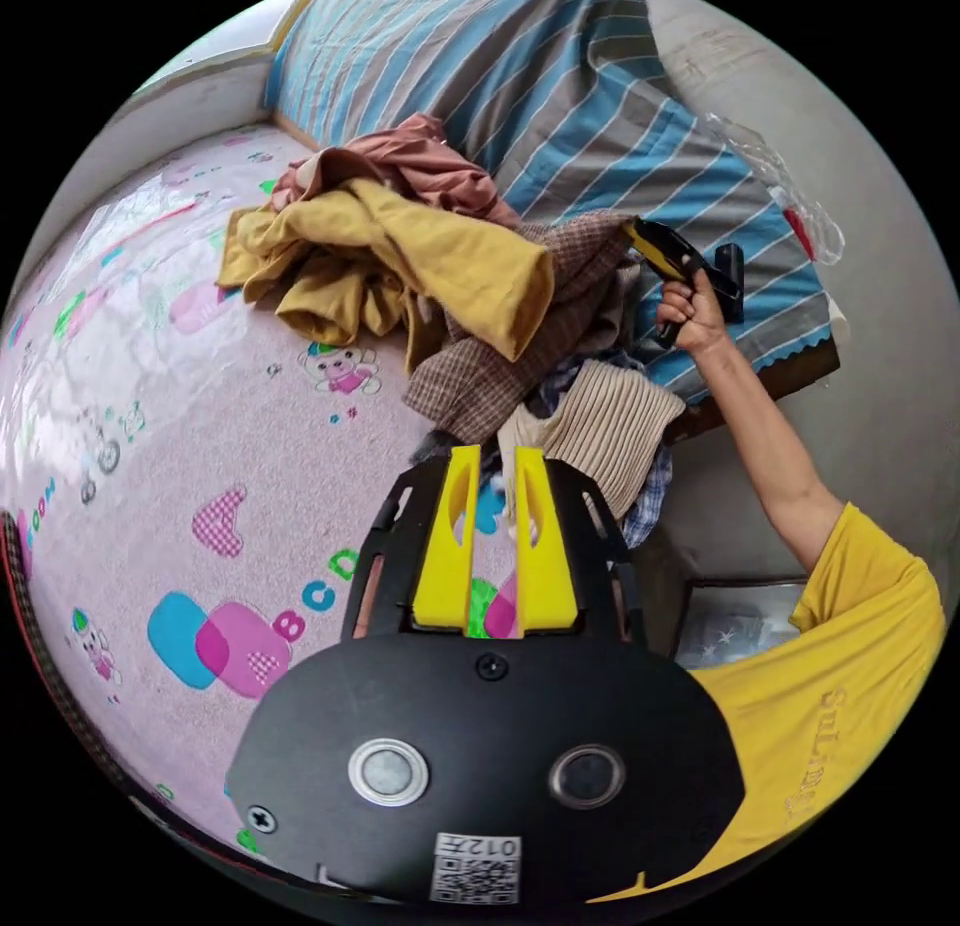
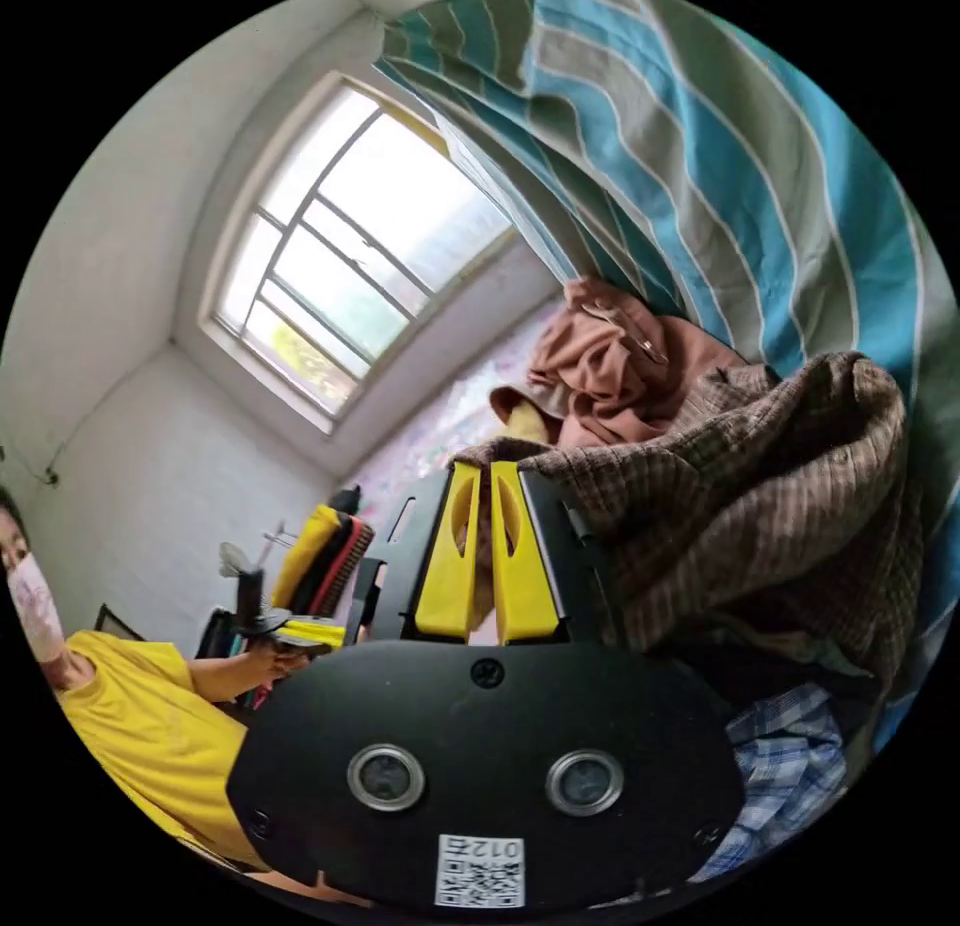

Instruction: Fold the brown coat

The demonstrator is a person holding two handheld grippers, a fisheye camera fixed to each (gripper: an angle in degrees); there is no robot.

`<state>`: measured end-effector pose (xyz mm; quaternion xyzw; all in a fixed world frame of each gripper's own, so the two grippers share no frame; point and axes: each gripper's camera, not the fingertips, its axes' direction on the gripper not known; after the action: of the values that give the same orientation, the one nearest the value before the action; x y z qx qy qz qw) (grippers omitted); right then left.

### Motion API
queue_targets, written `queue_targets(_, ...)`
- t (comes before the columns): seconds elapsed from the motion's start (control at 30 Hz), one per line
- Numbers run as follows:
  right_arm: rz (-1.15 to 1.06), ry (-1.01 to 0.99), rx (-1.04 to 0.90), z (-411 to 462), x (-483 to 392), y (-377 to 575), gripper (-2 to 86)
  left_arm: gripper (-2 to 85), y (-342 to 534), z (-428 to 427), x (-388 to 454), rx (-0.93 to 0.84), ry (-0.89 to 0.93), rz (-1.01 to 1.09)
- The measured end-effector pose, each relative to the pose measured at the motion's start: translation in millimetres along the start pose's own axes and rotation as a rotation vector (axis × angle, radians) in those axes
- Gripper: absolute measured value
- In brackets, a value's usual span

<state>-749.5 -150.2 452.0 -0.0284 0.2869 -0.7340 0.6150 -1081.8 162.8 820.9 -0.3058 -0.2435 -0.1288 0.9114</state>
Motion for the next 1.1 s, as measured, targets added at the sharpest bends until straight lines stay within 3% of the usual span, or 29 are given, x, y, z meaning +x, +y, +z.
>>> queue_targets(0.13,-0.144,-0.08,0.063,-53,-60,4,1.3,19.6,-46,9,73,0.05,-0.135,0.192)
queue_targets(0.23,-0.274,-0.091,0.024,-65,-105,13,1.4,22.7,-62,7,131,0.157,-0.298,0.306)
queue_targets(0.4,-0.432,-0.133,0.001,-73,-165,36,1.6,20.5,-64,49,192,0.136,-0.491,0.427)
queue_targets(0.47,-0.479,-0.119,-0.015,-72,-183,47,1.7,12.5,-55,53,204,0.188,-0.479,0.442)
queue_targets(0.57,-0.514,-0.032,0.014,-71,-201,68,2.0,3.3,-43,53,197,0.222,-0.313,0.352)
queue_targets(0.6,-0.508,0.01,0.041,-73,-202,76,2.0,1.0,-42,51,185,0.218,-0.184,0.296)
queue_targets(0.67,-0.47,0.024,0.098,-82,-196,87,1.9,0.0,-44,50,160,0.197,0.03,0.156)
queue_targets(0.73,-0.335,0.021,0.301,-110,-176,108,2.0,-0.4,-42,47,126,0.204,0.264,-0.042)
queue_targets(0.83,-0.165,0.191,0.446,-133,-131,133,3.3,-0.5,-38,31,121,0.248,0.388,-0.074)
queue_targets(0.93,-0.041,0.408,0.295,-116,-90,137,7.8,-0.5,-39,6,144,0.3,0.452,-0.009)
queue_targets(1.1,-0.184,0.762,0.013,-43,-100,113,20.2,-0.4,-48,-40,198,0.351,0.436,0.104)
